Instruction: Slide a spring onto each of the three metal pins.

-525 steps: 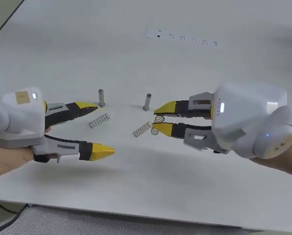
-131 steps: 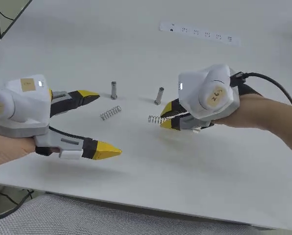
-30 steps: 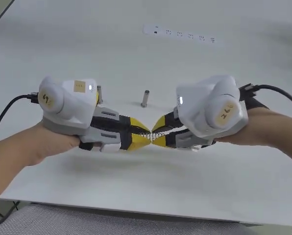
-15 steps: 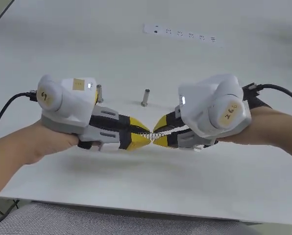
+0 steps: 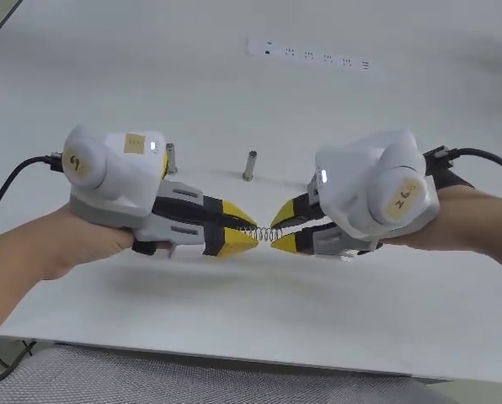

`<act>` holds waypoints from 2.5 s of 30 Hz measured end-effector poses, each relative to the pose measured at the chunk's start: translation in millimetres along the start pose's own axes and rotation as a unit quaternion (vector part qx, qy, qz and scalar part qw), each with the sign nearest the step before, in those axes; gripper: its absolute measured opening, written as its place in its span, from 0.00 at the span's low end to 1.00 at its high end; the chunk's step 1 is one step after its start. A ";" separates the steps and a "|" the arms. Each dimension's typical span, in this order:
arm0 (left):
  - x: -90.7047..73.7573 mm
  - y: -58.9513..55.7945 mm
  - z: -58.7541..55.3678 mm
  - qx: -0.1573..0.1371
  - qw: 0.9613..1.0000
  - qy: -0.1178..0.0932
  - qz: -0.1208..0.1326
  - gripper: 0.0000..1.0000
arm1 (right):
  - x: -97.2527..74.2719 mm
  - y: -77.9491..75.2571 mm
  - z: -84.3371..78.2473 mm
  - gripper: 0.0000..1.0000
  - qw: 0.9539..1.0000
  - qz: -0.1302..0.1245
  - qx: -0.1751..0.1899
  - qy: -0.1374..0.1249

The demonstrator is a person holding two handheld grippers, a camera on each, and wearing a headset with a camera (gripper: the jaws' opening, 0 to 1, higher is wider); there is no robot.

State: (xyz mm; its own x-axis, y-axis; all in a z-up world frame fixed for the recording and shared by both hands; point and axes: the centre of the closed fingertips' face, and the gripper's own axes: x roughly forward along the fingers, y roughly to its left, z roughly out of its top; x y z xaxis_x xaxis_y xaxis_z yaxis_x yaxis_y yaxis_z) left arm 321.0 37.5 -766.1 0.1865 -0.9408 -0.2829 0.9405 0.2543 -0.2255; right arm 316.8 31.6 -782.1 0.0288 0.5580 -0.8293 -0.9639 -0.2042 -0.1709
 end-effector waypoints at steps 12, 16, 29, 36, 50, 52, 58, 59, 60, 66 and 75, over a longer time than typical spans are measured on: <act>-2.3 4.1 -4.5 0.001 1.000 0.007 0.009 0.08 | -10.4 -7.6 11.9 0.12 0.999 -0.015 -0.040 -0.001; -2.6 4.5 -6.1 0.002 1.000 0.009 0.010 0.08 | -12.7 -8.9 18.3 0.12 0.999 -0.013 -0.042 -0.011; -2.6 2.8 -6.2 0.009 1.000 0.011 0.008 0.08 | -18.6 -11.9 46.8 0.12 0.997 -0.008 -0.016 -0.074; -1.0 0.2 -6.1 0.011 1.000 0.010 0.006 0.08 | -15.8 -13.2 59.7 0.12 0.995 -0.021 -0.007 -0.102; -0.7 3.1 -3.4 0.008 1.000 0.003 0.012 0.08 | -12.0 -14.8 68.7 0.11 0.992 -0.055 -0.042 -0.109; -1.8 3.9 -3.6 0.008 1.000 0.003 0.014 0.08 | -12.3 -14.8 68.8 0.11 0.991 -0.056 -0.042 -0.110; -2.7 4.1 -4.9 0.003 1.000 0.002 0.017 0.08 | -11.0 -14.0 69.5 0.11 0.991 -0.059 -0.050 -0.110; -2.8 3.9 -5.1 -0.001 1.000 0.002 0.017 0.08 | -10.8 -14.2 69.4 0.11 0.991 -0.059 -0.051 -0.109; -2.7 3.9 -5.0 -0.003 1.000 0.001 0.018 0.08 | -10.7 -14.5 69.6 0.11 0.991 -0.059 -0.050 -0.109; -3.3 4.6 -2.6 -0.005 1.000 -0.003 0.020 0.09 | -12.4 -16.8 70.2 0.11 0.991 -0.060 -0.050 -0.109; -3.7 5.7 -0.4 -0.012 1.000 -0.007 0.025 0.10 | -13.0 -16.8 71.5 0.11 0.991 -0.059 -0.053 -0.106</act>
State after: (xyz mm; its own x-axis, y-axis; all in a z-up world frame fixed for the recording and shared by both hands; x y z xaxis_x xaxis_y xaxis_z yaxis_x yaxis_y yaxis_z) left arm 325.6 42.5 -766.7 0.2363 -0.9298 -0.2822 0.9227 0.3058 -0.2348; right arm 313.7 85.3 -730.4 0.0730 0.7367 -0.6723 -0.9237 -0.2043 -0.3242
